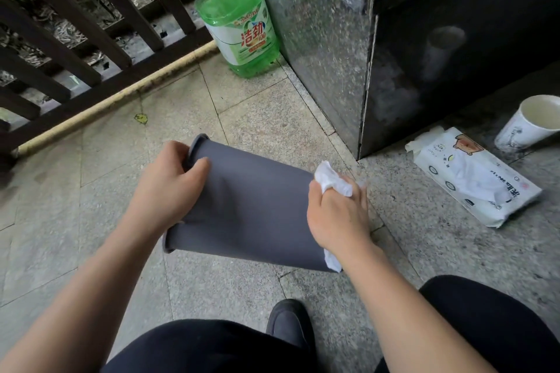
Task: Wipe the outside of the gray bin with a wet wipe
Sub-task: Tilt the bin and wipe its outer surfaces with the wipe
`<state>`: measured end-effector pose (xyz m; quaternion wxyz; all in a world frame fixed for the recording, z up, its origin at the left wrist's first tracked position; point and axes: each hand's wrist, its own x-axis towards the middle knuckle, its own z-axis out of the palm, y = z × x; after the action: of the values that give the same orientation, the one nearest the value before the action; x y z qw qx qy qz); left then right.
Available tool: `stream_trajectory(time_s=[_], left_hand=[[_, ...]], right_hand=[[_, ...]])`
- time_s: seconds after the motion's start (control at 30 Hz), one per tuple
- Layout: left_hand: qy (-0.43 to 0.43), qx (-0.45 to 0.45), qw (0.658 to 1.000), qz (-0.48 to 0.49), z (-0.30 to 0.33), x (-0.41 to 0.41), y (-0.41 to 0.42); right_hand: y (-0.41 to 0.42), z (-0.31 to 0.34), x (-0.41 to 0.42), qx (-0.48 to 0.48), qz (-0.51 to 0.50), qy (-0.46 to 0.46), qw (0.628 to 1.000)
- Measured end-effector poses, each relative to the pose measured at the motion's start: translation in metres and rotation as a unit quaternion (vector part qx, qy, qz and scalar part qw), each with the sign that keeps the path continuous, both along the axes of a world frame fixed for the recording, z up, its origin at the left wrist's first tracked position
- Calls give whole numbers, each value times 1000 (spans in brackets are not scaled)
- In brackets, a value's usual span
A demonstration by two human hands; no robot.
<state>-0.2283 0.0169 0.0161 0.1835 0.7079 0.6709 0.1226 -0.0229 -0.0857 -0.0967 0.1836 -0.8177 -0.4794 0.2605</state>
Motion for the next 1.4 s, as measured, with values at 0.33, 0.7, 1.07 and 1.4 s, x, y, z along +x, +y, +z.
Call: stream_trajectory(time_s=[0.33,0.7,1.07,1.4], left_hand=[[-2,8,999,41,-13,16,22],[-45,197,973,-114,-14,3,-23],[2,121,975,-188,-34,-11,-35],[91,180,882,-425,-22,8,-22]], right_hand=[[-35,-9,-39,81,-117,-13,990],[-21,-15,-50,102,-66,221,968],[-18,-21,-63,42,-108,258,959],[-10,-32,-62,40,-214,283,934]])
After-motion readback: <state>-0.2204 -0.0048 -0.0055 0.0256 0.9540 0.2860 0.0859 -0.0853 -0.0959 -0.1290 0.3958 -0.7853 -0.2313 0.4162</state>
